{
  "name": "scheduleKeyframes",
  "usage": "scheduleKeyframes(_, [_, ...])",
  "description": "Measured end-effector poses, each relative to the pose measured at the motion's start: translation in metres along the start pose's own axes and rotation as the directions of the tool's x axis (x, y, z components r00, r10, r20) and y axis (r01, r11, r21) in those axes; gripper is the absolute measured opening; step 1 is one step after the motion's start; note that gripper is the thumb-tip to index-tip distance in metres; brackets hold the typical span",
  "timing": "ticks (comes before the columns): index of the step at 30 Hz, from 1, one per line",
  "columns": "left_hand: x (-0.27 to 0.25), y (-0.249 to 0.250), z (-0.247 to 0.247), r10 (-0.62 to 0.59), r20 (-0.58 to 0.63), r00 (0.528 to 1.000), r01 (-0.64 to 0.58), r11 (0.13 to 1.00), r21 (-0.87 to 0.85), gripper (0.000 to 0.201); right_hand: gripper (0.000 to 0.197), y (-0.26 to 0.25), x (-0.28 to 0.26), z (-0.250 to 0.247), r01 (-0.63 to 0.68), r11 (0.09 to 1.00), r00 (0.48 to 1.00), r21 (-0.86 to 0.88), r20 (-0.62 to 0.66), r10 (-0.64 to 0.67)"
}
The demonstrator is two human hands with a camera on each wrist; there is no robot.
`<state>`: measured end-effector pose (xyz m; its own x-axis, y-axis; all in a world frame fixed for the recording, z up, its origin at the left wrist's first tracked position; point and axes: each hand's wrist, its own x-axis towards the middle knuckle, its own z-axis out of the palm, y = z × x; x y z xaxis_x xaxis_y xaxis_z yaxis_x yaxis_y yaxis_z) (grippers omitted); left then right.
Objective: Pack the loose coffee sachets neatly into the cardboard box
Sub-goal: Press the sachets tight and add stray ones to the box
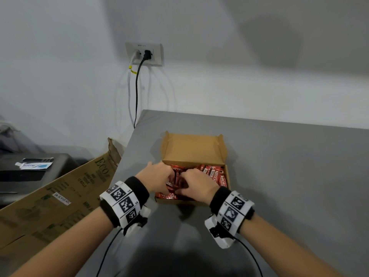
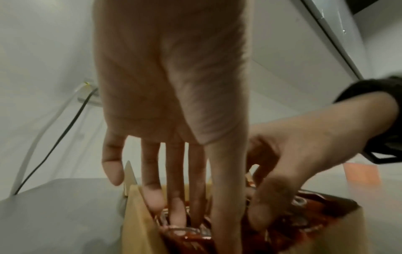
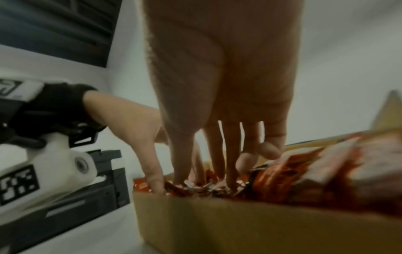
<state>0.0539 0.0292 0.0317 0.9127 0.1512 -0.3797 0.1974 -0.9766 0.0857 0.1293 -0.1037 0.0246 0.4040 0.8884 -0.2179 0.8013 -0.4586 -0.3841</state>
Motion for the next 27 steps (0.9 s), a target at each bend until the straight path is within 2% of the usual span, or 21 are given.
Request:
scheduleKeyframes(3, [0.0,0.005,0.008,0.011,-0.048,0.999,-0.009,0.998,0.056,0.015,0.04,-0.012,0.01,0.008,0.027,0.982,0.999,-0.185,0.024,-0.023])
scheduleKeyframes(7, [-0.003,0.001,0.0,-0.026,-0.115,0.993,0.023,0.999,-0.034,0.018,0.025,-0.015,0.012,0.011,0.033,0.99,0.999,-0.136,0.036,-0.029])
scheduleKeyframes(9, [-0.007,-0.003,-0.008,-0.047,-0.216,0.975,0.014,0.988,-0.156,0.03,0.018,-0.015,0.008,0.006,0.027,0.998,0.999,-0.059,-0.035,-0.029])
scheduleKeyframes(11, [-0.01,-0.006,-0.016,-0.08,-0.328,0.941,-0.009,0.965,-0.261,0.037,0.016,-0.009,0.0,-0.003,-0.003,1.0,0.986,0.009,-0.164,0.005])
scheduleKeyframes(13, [-0.009,-0.005,-0.019,-0.089,-0.38,0.921,-0.026,0.957,-0.288,0.034,0.018,0.008,-0.007,-0.014,-0.129,0.989,0.959,0.072,-0.246,0.143])
scheduleKeyframes(15, [-0.005,0.0,-0.014,-0.044,-0.322,0.946,-0.044,0.964,-0.261,0.025,0.015,0.032,-0.014,-0.023,-0.257,0.959,0.915,0.116,-0.291,0.28])
scheduleKeyframes(18, [0.002,0.01,0.0,0.063,-0.087,0.994,-0.074,0.989,-0.128,0.032,0.012,0.059,-0.022,-0.024,-0.386,0.917,0.872,0.105,-0.285,0.399])
scheduleKeyframes(21, [0.01,0.013,0.004,0.109,0.054,0.993,-0.107,0.994,-0.027,0.05,0.018,0.065,-0.024,-0.017,-0.397,0.912,0.876,0.105,-0.253,0.41])
scheduleKeyframes(25, [0.016,0.015,0.001,0.145,0.048,0.988,-0.151,0.97,0.188,0.069,0.023,0.054,-0.025,-0.012,-0.376,0.926,0.888,0.046,-0.268,0.373])
scheduleKeyframes(27, [0.018,0.016,0.002,0.161,0.071,0.984,-0.173,0.959,0.223,0.074,0.022,0.045,-0.026,-0.011,-0.323,0.946,0.901,-0.024,-0.316,0.299])
